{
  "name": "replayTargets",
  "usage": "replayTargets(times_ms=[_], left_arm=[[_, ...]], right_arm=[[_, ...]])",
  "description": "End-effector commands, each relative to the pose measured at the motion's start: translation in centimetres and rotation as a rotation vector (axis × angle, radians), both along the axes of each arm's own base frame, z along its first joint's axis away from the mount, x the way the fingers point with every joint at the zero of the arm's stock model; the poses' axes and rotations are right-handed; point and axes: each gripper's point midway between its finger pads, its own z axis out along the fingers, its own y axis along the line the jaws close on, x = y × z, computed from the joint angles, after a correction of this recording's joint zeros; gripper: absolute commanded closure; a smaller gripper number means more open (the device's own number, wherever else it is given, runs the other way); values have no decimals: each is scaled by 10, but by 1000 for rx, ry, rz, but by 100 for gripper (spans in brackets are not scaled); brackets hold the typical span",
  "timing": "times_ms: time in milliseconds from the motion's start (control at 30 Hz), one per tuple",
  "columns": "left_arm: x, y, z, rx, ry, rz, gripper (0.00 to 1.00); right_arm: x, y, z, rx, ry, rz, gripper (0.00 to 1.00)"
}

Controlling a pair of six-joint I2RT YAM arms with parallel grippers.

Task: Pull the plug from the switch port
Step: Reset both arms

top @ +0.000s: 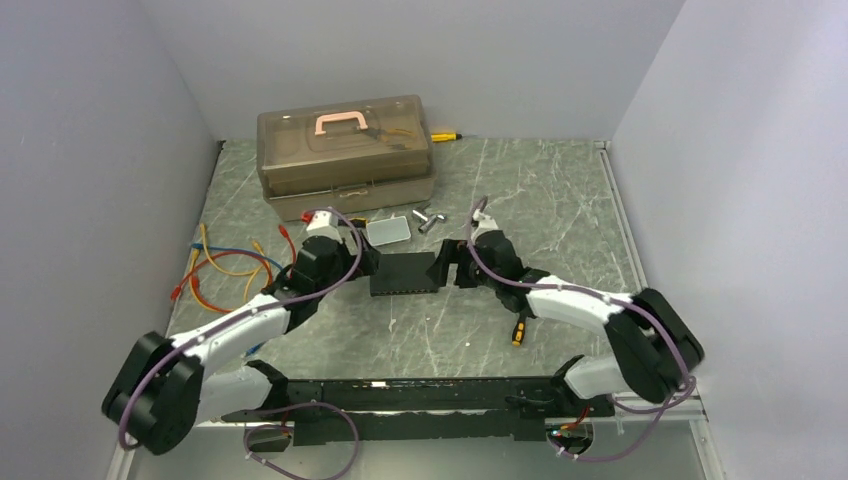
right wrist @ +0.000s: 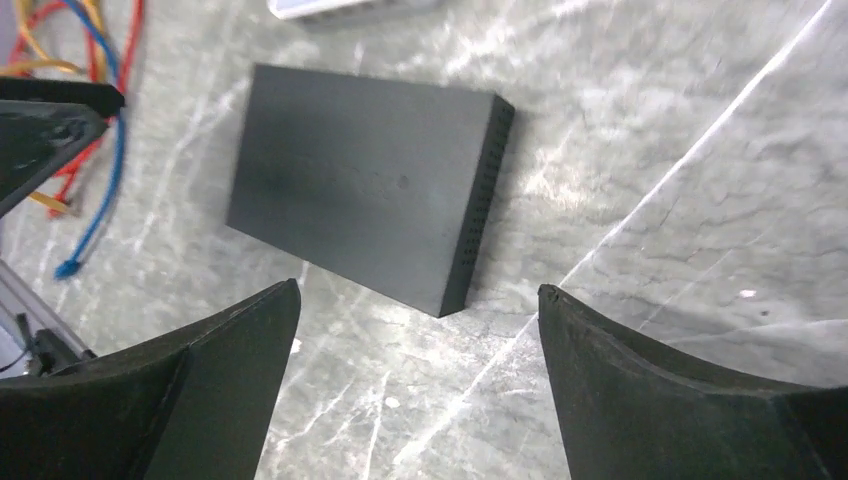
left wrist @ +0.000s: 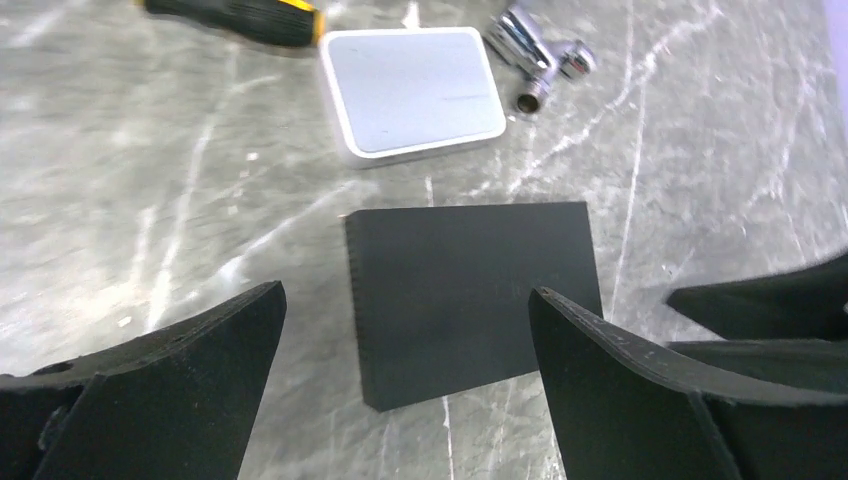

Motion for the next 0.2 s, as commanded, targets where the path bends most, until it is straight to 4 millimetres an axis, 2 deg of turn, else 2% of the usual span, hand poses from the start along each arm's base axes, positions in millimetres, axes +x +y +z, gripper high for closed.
replayTargets(times_ms=[0, 167], left_arm=[[-9, 44, 9, 92, 106, 225, 1], [-26, 59, 11, 73, 132, 283, 1]], right_arm=[[12, -17, 49, -31, -154, -36, 7], [2, -32, 63, -12, -210, -71, 3]])
